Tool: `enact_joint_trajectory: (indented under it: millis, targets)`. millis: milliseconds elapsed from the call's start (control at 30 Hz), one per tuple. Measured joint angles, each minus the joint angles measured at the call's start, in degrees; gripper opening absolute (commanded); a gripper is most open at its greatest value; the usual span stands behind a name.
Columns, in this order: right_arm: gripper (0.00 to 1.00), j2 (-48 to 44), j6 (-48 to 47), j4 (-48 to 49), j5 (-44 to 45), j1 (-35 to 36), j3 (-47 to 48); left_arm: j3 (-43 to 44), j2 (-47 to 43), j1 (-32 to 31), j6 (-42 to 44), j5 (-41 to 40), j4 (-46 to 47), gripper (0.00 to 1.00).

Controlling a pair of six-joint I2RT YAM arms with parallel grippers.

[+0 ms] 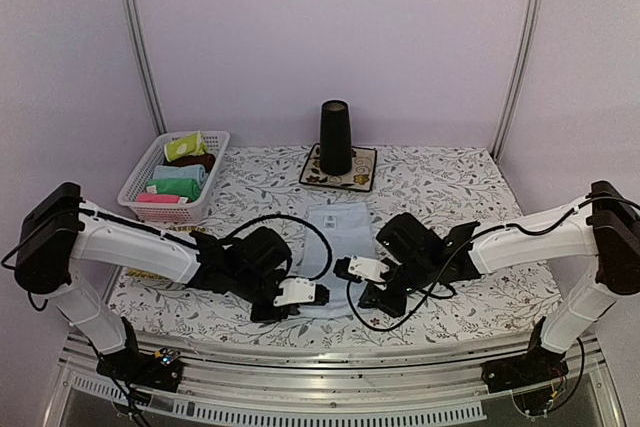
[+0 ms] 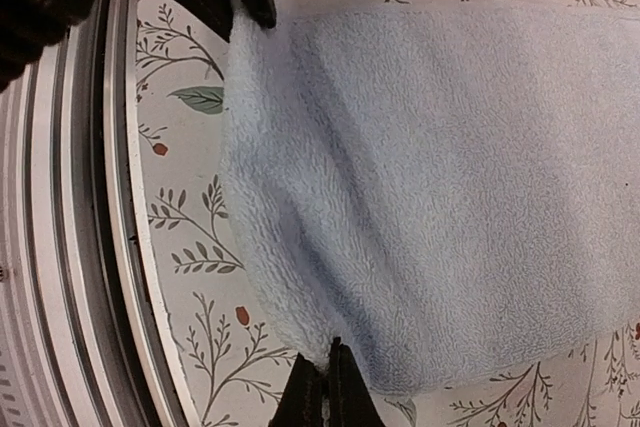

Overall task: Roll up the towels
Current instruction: Roll the towel at the center of the board.

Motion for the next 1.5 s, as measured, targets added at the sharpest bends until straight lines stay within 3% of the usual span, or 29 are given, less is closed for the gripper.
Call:
enact_joint_trajectory:
  millis: [67, 100, 167, 300, 600, 900, 1167, 1300, 1500]
  targets:
    - [0.02, 1.07, 0.22, -1.53, -1.99, -0.2, 0.92, 0.0, -0.74, 0.96, -0.26, 0.2, -0.15, 0.51]
    - [0.02, 1.7, 0.26, -2.36, -2.99, -0.31, 1.46, 0.0, -1.25, 1.44, -0.87, 0.37, -0.31, 0.57]
    - [0.02, 2.73, 0.37, -3.58, -4.74, -0.66, 2.36, 0.0, -2.71, 2.16, -1.7, 0.44, -0.57, 0.66]
    - [0.02, 3.34, 0.57, -5.51, -8.35, -2.38, 3.37, -0.02, -5.35, 2.95, -2.36, 0.76, -0.52, 0.74]
    - [0.02, 7.63, 2.58, -9.88, -17.46, -8.17, 9.01, -2.38, -9.51, 0.39, -2.67, -0.94, 2.29, 0.75]
    - [0.02, 11.32, 5.99, -12.44, -24.7, -13.62, 10.73, -3.26, -5.14, -3.13, -1.79, -7.87, 6.64, 0.71]
    - [0.02, 11.65, 7.06, -13.38, -26.45, -15.28, 10.78, -2.29, 0.04, -4.68, -1.6, -10.8, 7.85, 0.69]
    - [0.02, 12.41, 7.06, -13.84, -26.43, -16.35, 10.78, -1.97, 0.07, -4.74, -1.42, -11.76, 8.44, 0.59]
    - [0.02, 13.6, 7.26, -14.38, -26.4, -17.49, 10.78, -0.72, 0.17, -4.66, -0.87, -13.27, 8.79, 0.62]
